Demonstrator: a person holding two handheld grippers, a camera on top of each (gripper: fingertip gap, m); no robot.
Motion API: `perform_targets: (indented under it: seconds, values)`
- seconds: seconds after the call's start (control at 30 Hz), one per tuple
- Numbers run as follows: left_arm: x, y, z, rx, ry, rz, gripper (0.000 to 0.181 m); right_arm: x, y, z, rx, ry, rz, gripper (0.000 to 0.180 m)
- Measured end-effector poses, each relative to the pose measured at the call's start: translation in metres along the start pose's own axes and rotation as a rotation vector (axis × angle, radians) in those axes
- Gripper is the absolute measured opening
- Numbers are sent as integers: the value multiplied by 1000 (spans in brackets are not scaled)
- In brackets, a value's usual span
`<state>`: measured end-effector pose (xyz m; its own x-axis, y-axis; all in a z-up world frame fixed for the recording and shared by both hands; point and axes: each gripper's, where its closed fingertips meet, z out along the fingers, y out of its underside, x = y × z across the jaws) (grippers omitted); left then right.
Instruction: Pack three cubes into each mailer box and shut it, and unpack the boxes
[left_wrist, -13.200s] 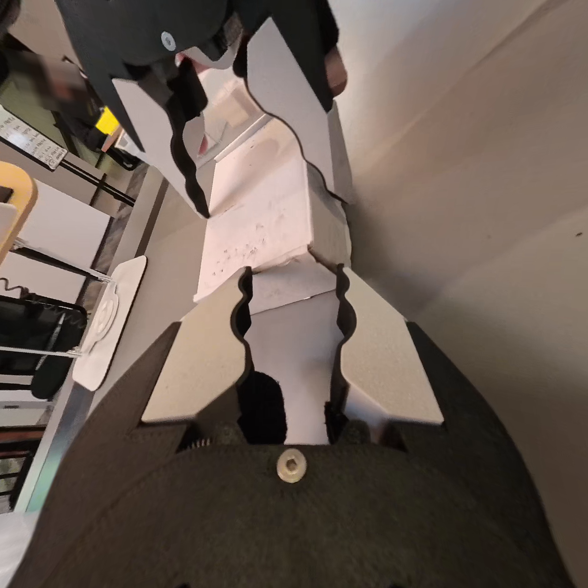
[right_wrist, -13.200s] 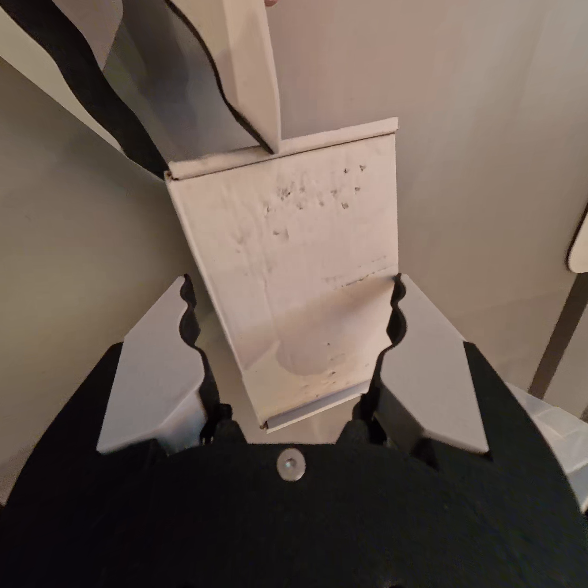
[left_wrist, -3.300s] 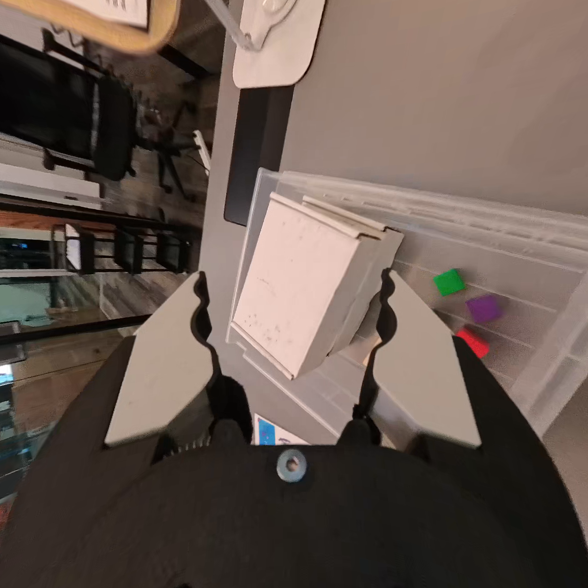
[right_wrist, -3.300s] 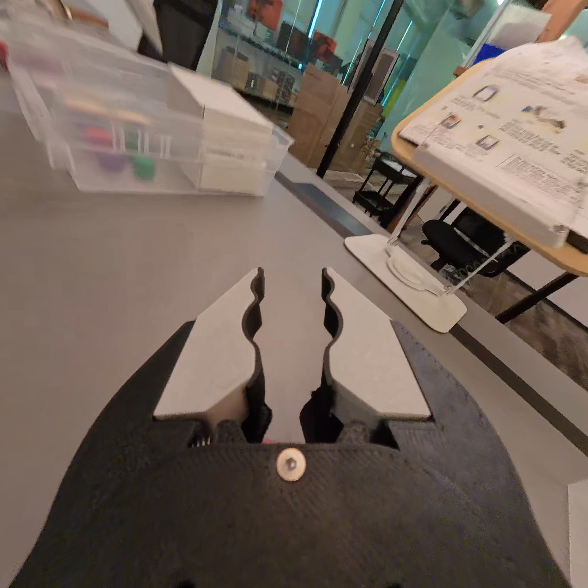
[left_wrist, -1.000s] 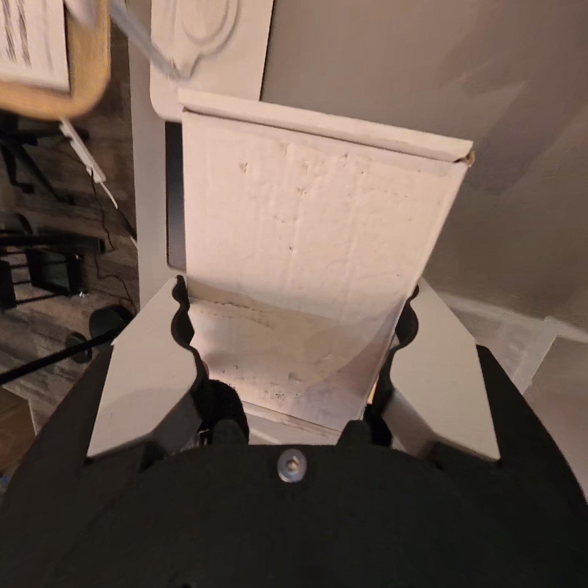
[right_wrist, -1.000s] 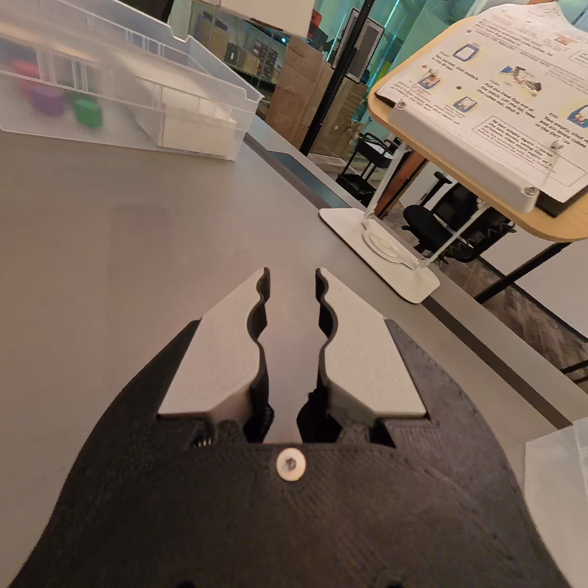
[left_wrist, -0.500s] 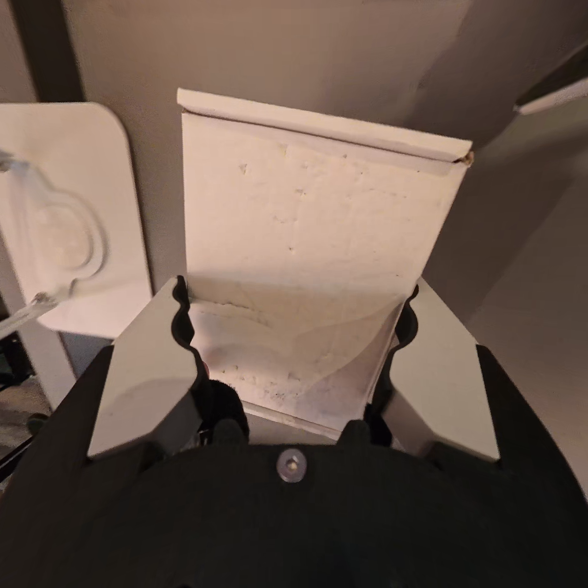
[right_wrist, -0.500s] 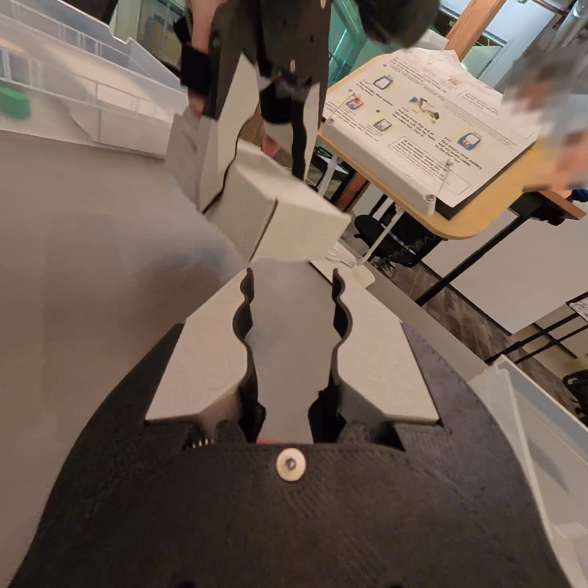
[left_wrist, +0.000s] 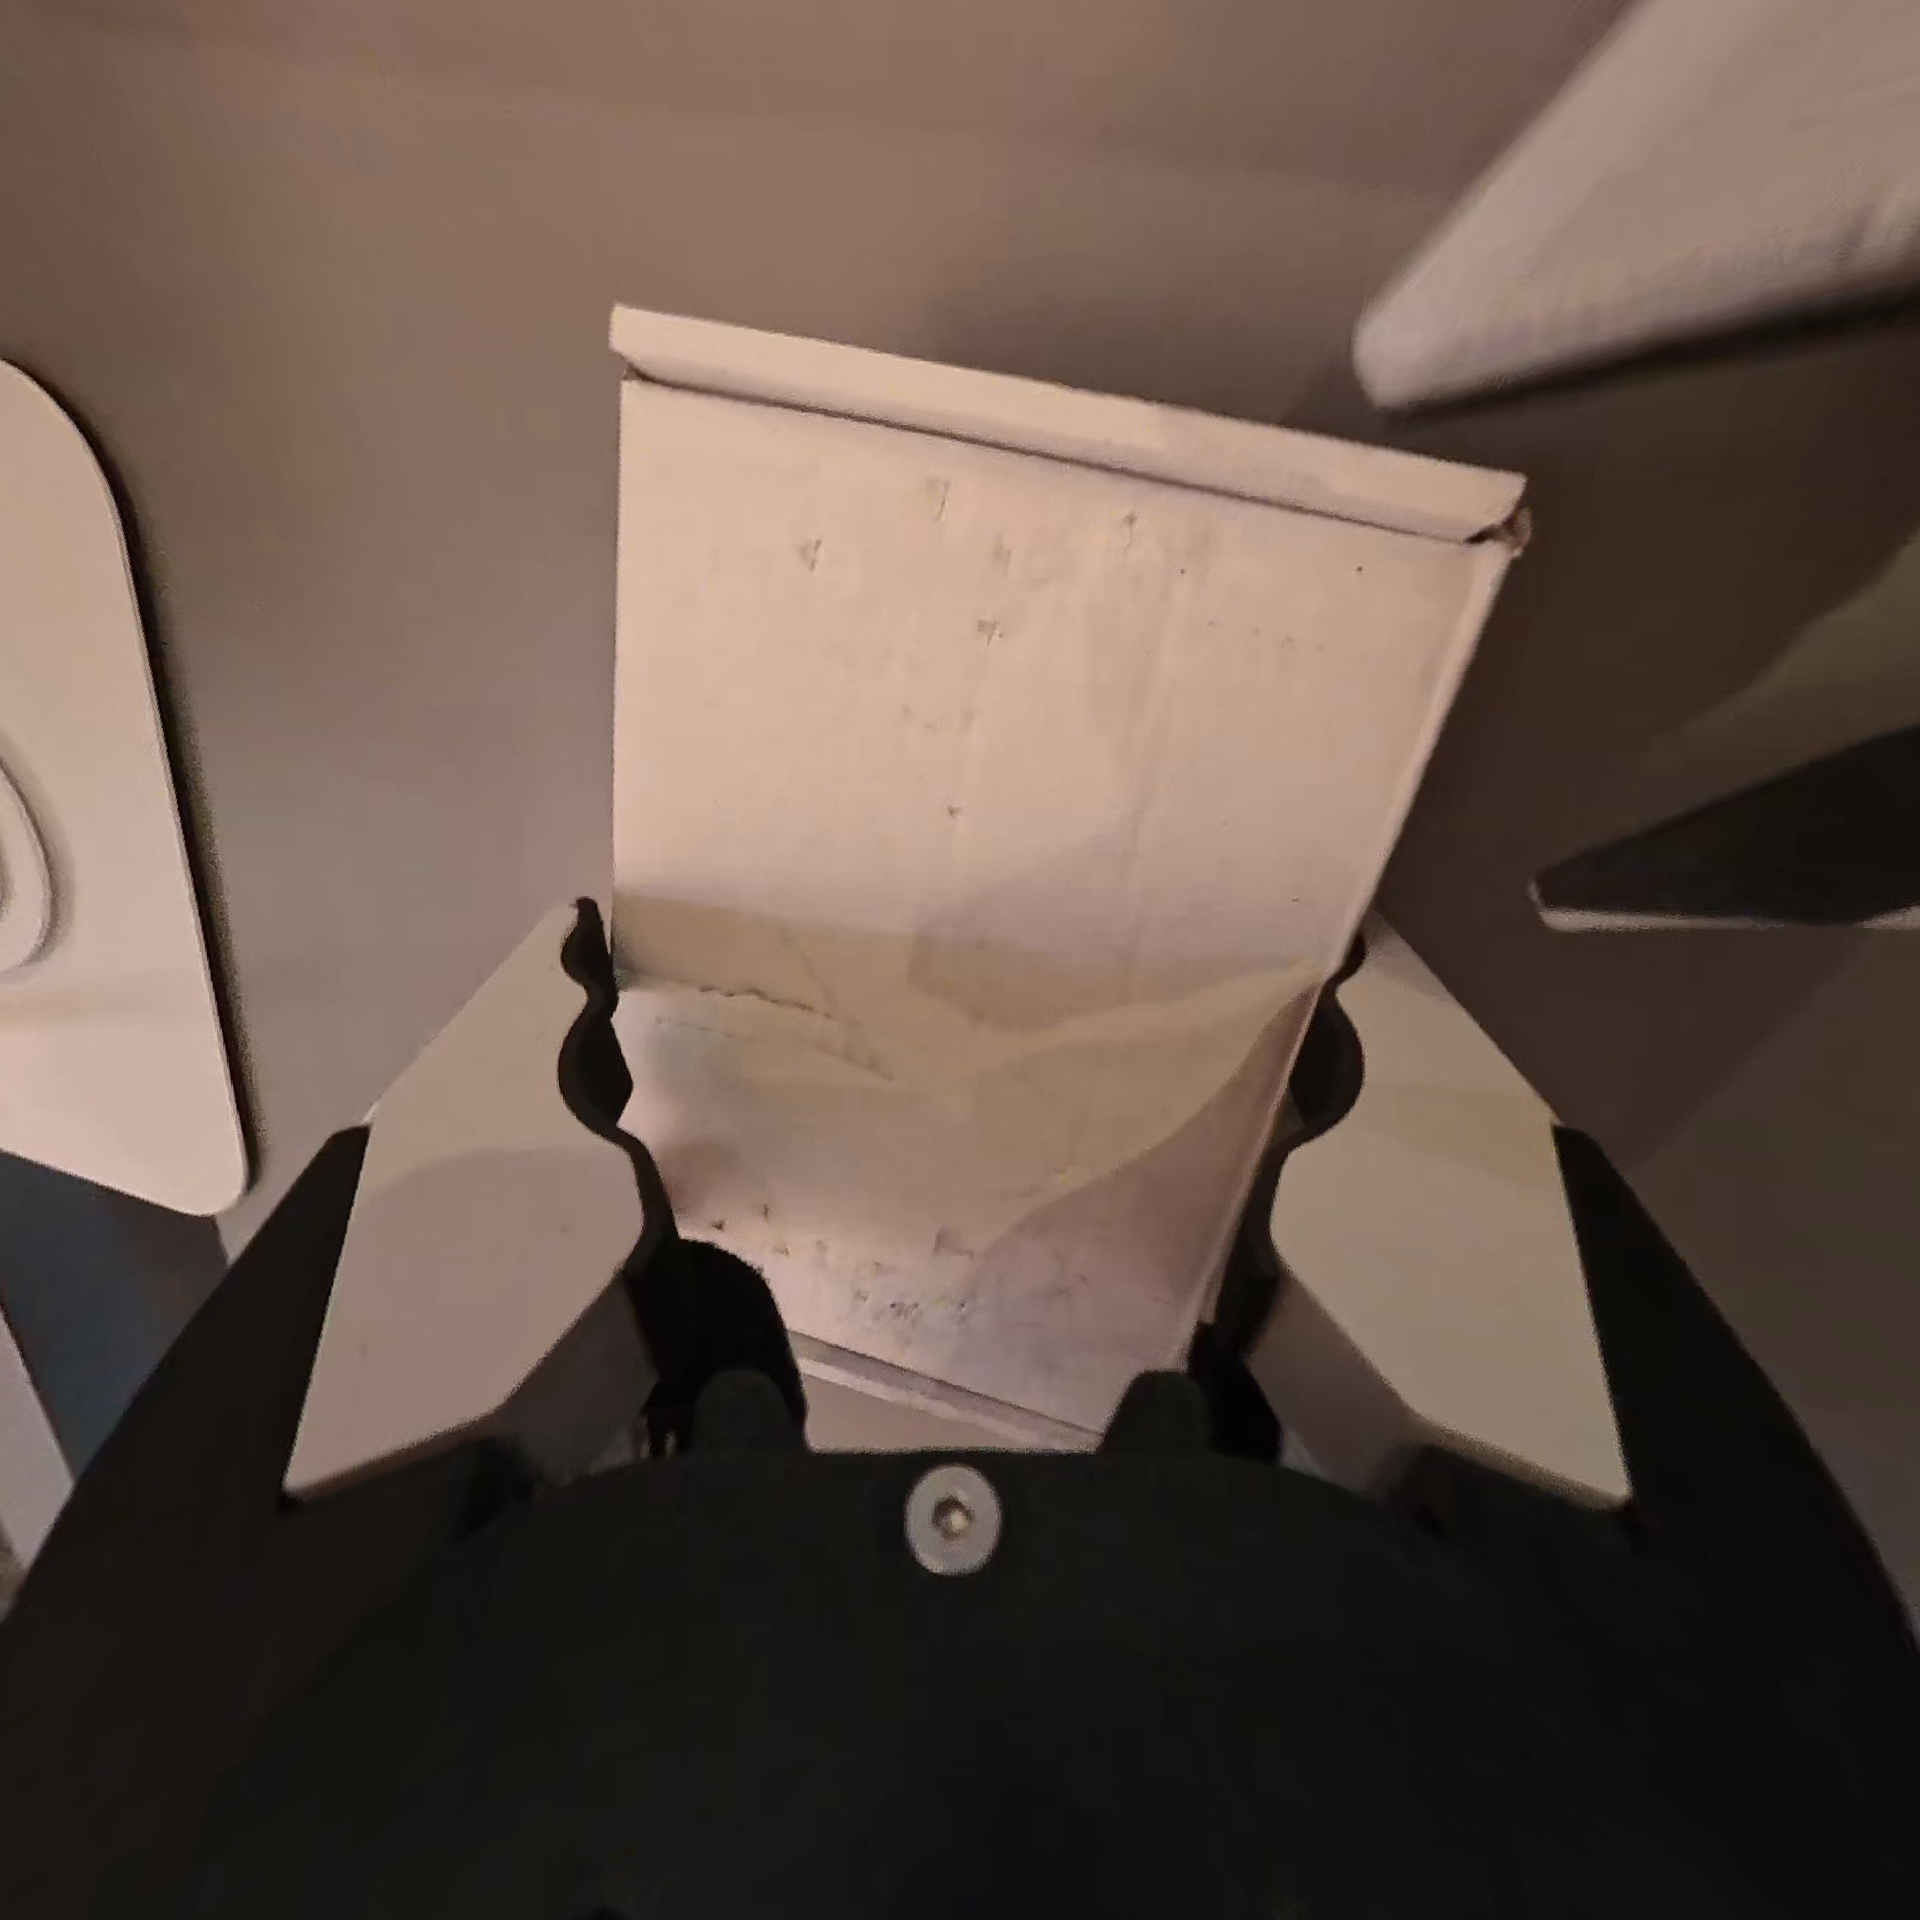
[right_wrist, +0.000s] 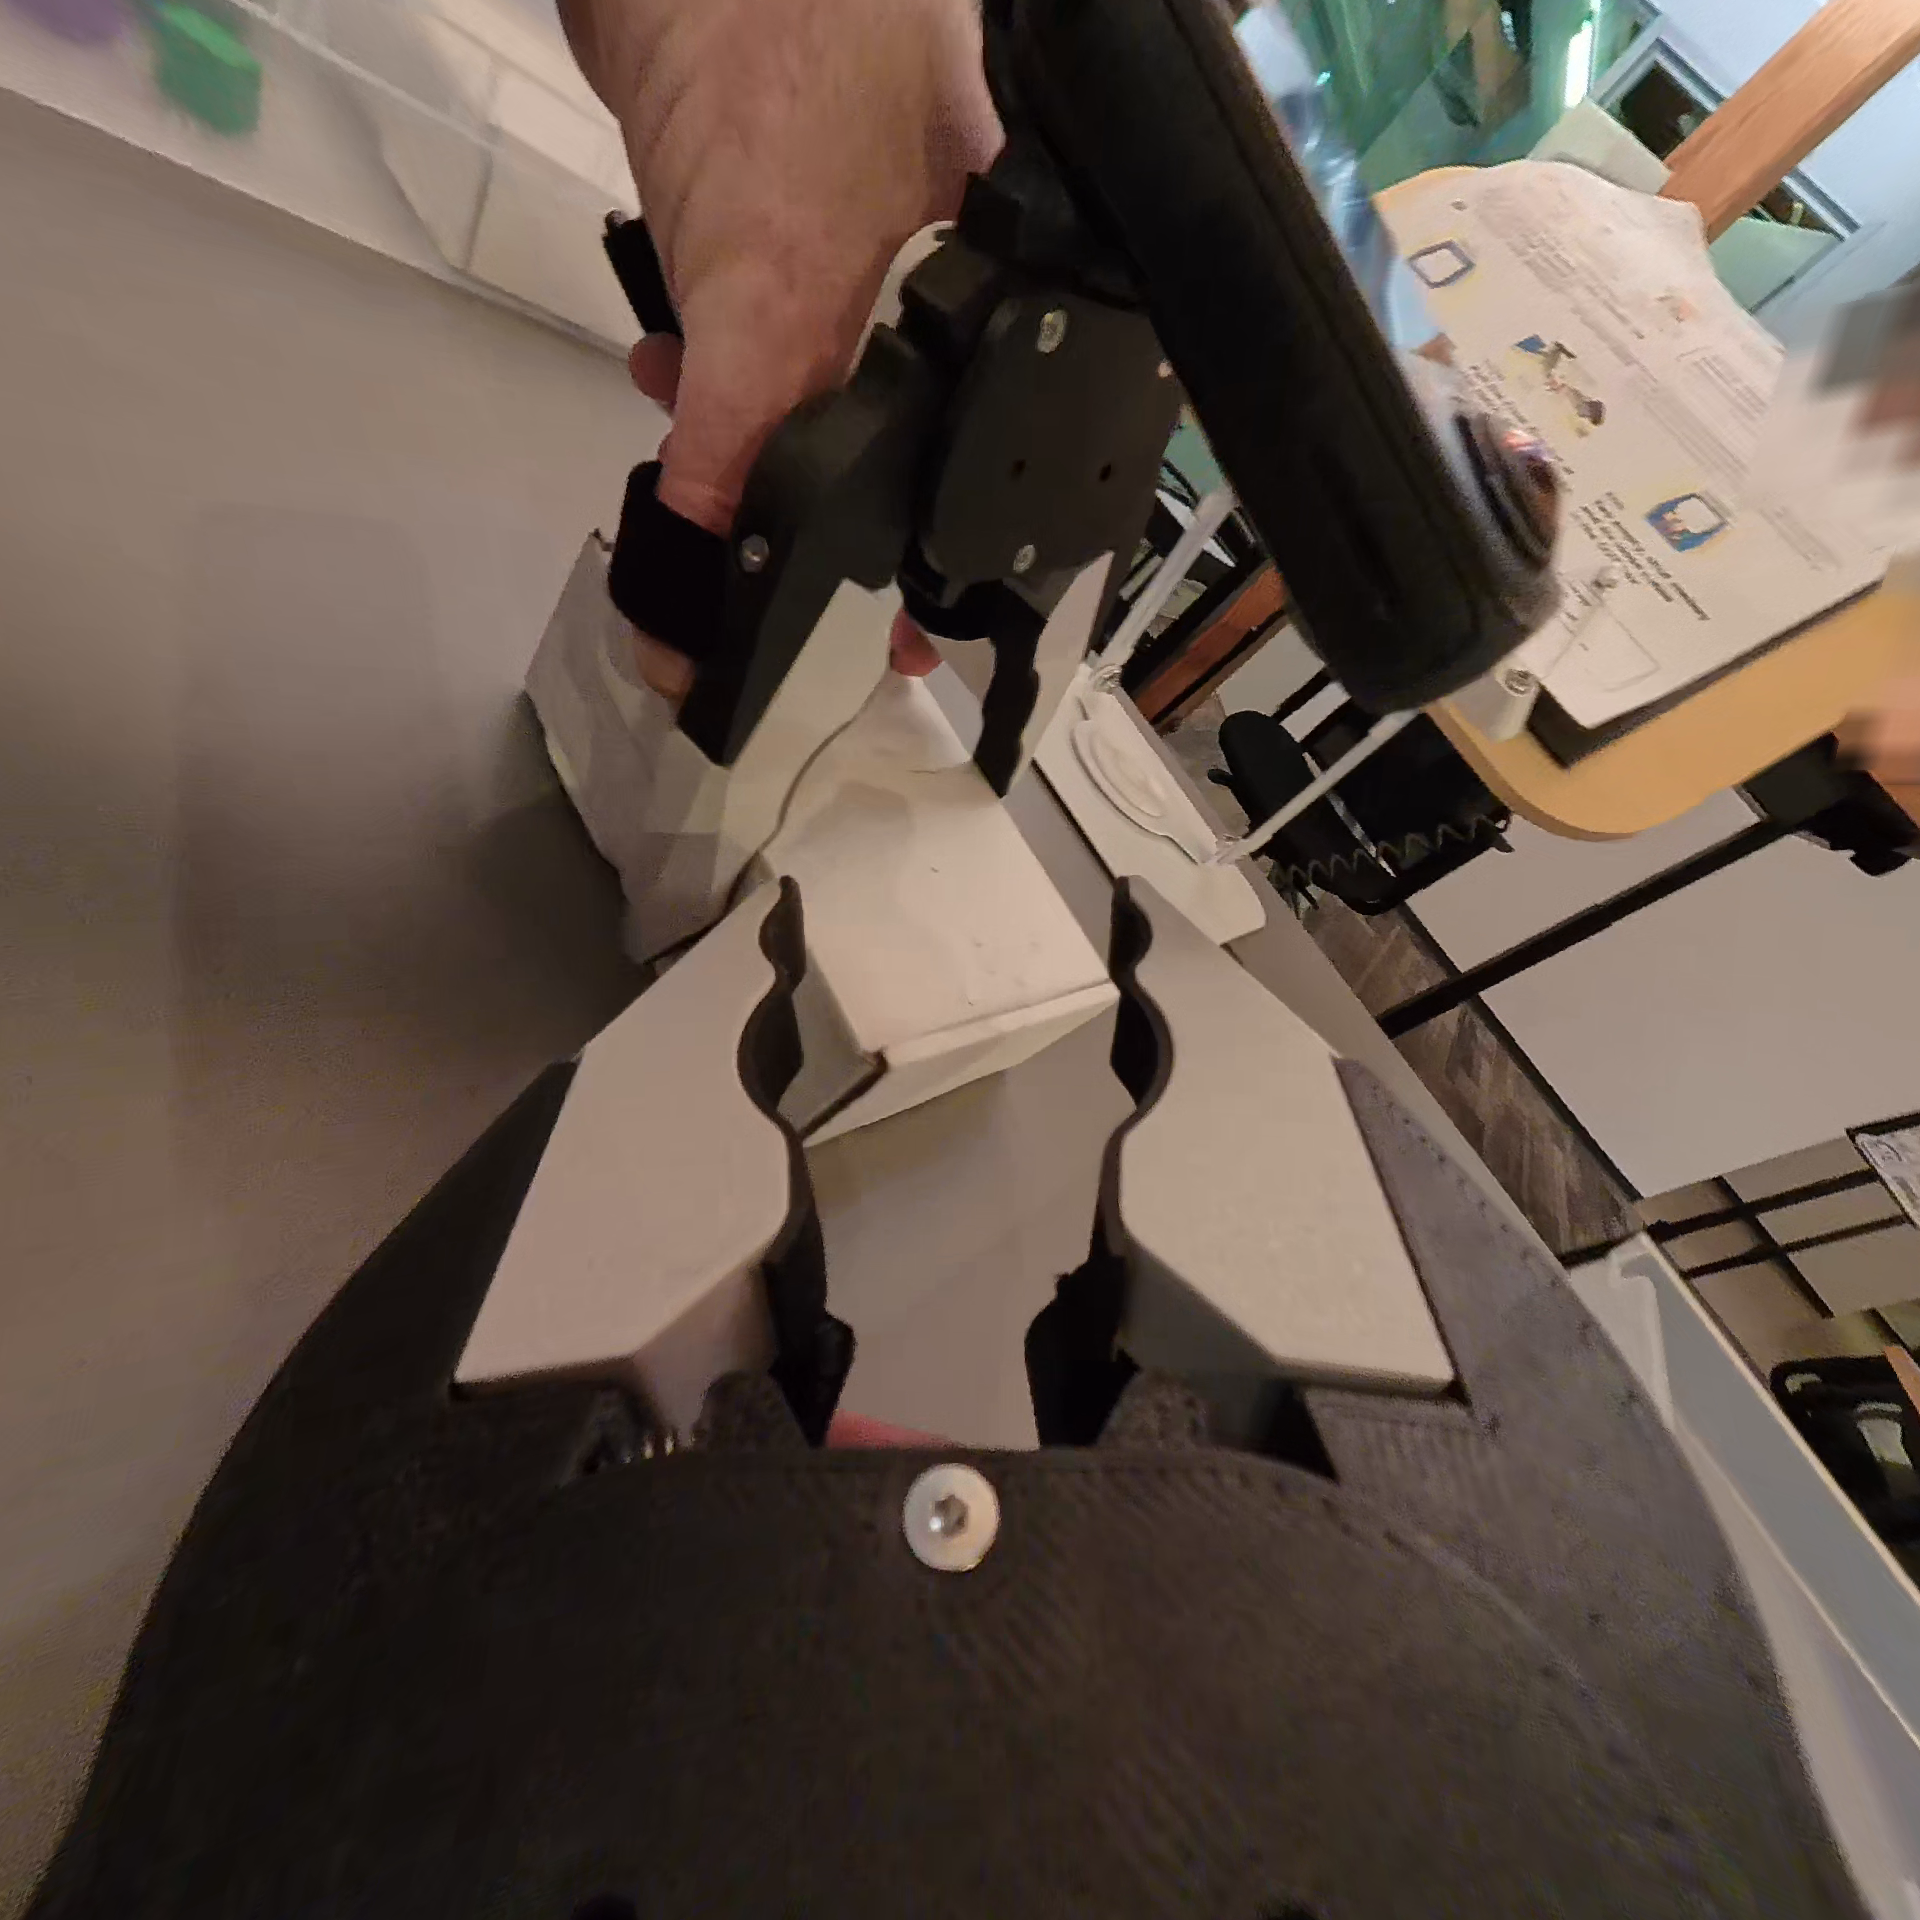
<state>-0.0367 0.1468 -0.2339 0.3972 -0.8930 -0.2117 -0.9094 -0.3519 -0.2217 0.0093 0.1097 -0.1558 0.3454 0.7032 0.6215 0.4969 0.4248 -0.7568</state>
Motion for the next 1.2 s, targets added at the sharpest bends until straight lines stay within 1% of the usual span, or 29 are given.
perform_targets:
  seconds: [0.17, 0.23, 0.4, 0.47, 0.53, 0.6, 0.63, 0.67, 0.73, 0.87, 0.9, 0.93, 0.97, 1.07, 1.13, 1.2]
  values:
    - [5, -2, -3, 43, -28, -21, 130, -17, 7, 4, -31, -67, -38, 58]
    - [4, -1, -6, 65, -51, -16, 127, -19, 7, 4, -29, -77, -42, 59]
    - [5, 2, -32, 135, -14, -17, 120, -22, 4, 2, -14, -89, -51, 61]
    - [-4, 5, -49, 168, -30, -39, 109, -25, 4, 2, -21, -97, -72, 62]
    - [-19, 5, -67, 242, -57, -100, 88, -28, 5, 3, -30, -103, -100, 63]
    - [-42, 4, -79, 324, -111, -215, 73, -32, 4, 4, -35, -109, -119, 63]
    - [-47, 1, -82, 369, -107, -259, 61, -34, 4, 4, -35, -113, -124, 63]
    - [-47, -2, -82, 410, -96, -274, 59, -36, 3, 5, -32, -118, -128, 63]
    - [-53, -7, -76, 460, -140, -279, 49, -40, 2, 6, -32, -125, -146, 63]
    - [-52, -8, -44, 409, -223, -169, 44, -42, 6, 9, -69, -105, -210, 62]
    - [-52, -10, -39, 417, -224, -156, 37, -42, 7, 10, -80, -96, -228, 62]
    - [-52, -16, -39, 458, -213, -169, 37, -42, 8, 10, -88, -91, -245, 62]
    - [-53, -16, -36, 451, -206, -185, 35, -43, 9, 11, -96, -86, -265, 62]
    - [-53, -20, -34, 460, -198, -173, 26, -46, 12, 14, -128, -73, -334, 62]
    - [-50, -24, -31, 485, -148, -202, 16, -48, 18, 17, -159, -72, -377, 62]
    - [-51, -25, -30, 503, -128, -212, 12, -48, 21, 20, -182, -59, -411, 62]
